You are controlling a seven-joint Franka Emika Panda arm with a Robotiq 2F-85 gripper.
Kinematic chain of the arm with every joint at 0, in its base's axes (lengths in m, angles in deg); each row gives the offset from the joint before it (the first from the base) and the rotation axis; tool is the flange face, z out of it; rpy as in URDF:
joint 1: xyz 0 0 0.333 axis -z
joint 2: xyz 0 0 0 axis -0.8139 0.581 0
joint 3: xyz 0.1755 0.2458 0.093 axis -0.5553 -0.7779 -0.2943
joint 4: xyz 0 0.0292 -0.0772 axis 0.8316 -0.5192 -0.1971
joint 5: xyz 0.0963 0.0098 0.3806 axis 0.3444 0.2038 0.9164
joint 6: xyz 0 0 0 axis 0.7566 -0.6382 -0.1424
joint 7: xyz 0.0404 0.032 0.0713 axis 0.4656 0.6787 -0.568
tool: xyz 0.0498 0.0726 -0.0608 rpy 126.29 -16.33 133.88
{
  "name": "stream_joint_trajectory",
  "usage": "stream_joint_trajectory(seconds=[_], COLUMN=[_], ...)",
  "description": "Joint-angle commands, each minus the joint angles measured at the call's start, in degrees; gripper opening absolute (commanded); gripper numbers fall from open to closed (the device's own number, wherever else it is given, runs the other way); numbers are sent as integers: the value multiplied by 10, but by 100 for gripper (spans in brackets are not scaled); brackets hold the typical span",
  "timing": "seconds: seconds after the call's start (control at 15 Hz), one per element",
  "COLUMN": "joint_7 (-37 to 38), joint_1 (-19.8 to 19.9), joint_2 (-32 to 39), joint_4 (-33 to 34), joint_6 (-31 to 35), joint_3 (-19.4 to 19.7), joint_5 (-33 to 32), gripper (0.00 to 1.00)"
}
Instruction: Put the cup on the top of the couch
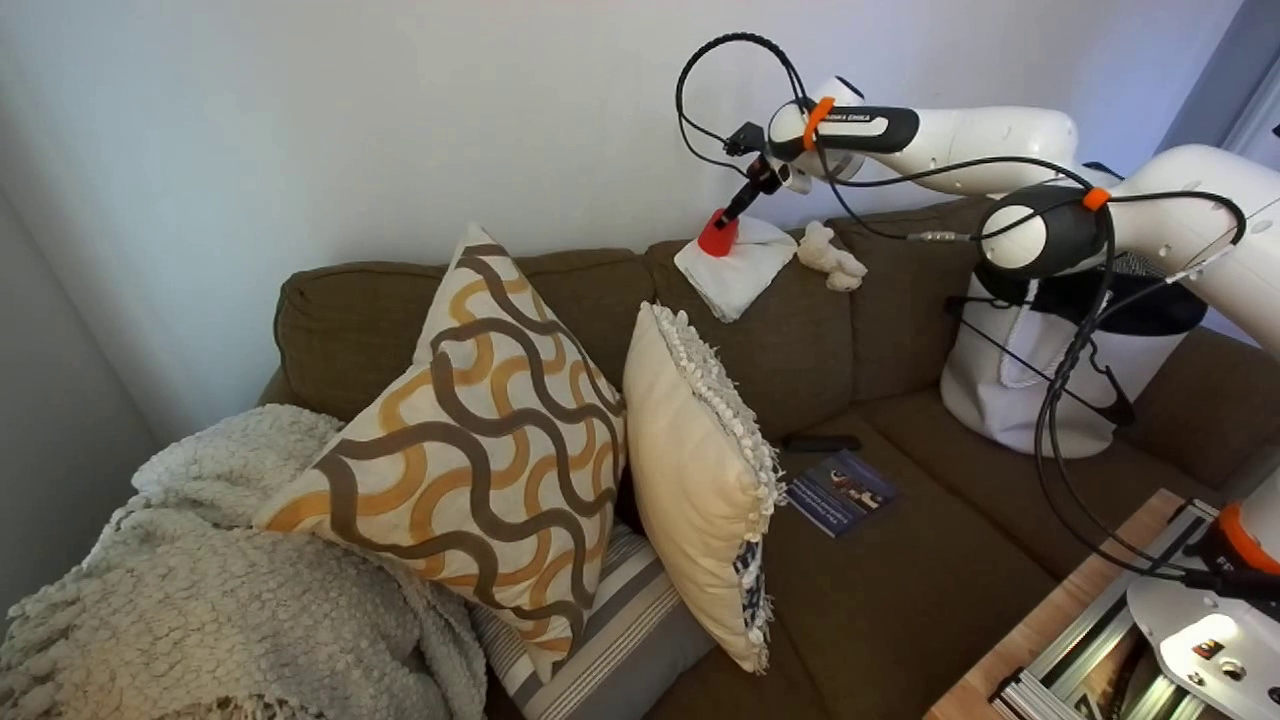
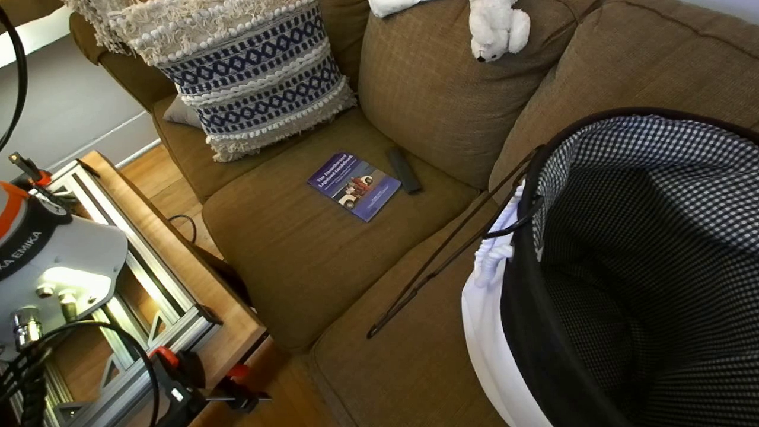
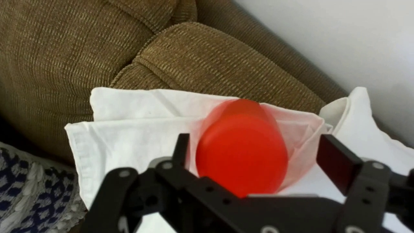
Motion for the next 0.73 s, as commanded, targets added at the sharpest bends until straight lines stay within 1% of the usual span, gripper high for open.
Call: stream_joint_trajectory(seconds=[0.0,0.13,0.27,0.4,0.47,0.53,0.6,0.67], joint_7=[3,-8,-38,-57,-78,-95,-137,-90], joint_1=[2,-1,-1,-3,-4,1,5,-1], joint_2=[9,-8,-33,-58,-69,-57,-103,-81], joint_4=[31,30,32,38,46,102,51,46], joint_6=[-10,-33,-71,-114,-129,-160,-143,-116], joint_3=[-2,-7,-21,-22,-22,-39,-49,-46], joint_5=[-3,-2,3,-3,-5,-36,-36,-37], gripper=[100,100,100,100,100,100,100,100])
